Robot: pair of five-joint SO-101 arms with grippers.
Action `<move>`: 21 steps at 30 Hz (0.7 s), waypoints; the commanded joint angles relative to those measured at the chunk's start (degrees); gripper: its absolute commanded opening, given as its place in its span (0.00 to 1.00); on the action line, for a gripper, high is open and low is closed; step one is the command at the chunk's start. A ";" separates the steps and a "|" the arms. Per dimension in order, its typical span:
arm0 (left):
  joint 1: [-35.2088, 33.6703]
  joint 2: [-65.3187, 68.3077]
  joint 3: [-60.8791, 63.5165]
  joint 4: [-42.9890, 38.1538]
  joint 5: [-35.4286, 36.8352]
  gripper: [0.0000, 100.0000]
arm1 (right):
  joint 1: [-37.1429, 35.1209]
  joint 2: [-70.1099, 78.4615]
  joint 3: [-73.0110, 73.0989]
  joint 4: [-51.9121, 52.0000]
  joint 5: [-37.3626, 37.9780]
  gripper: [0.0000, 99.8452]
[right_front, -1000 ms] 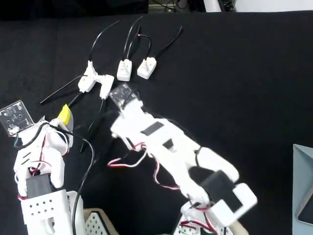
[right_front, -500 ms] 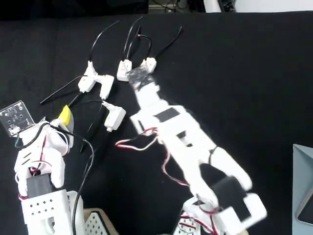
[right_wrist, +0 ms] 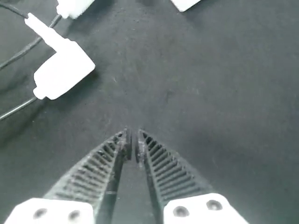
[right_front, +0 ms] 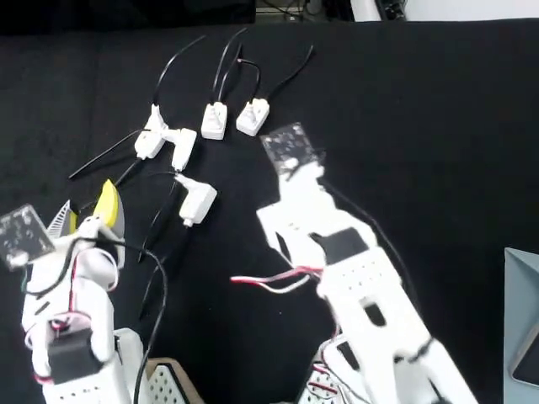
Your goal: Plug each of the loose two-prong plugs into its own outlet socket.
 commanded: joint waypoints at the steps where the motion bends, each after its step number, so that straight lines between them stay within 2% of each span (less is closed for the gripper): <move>1: 3.03 0.79 -0.13 0.18 0.00 0.24 | 2.99 -7.43 3.03 0.35 -0.35 0.02; 9: 5.93 0.97 1.89 0.53 0.00 0.24 | 7.47 -23.34 16.13 0.44 -0.44 0.02; 14: 7.16 0.97 5.67 0.26 -0.09 0.24 | 7.82 -35.65 23.78 0.79 -0.44 0.02; 21: 7.16 0.97 13.67 0.26 -9.93 0.24 | 7.82 -51.12 34.24 0.88 -0.09 0.02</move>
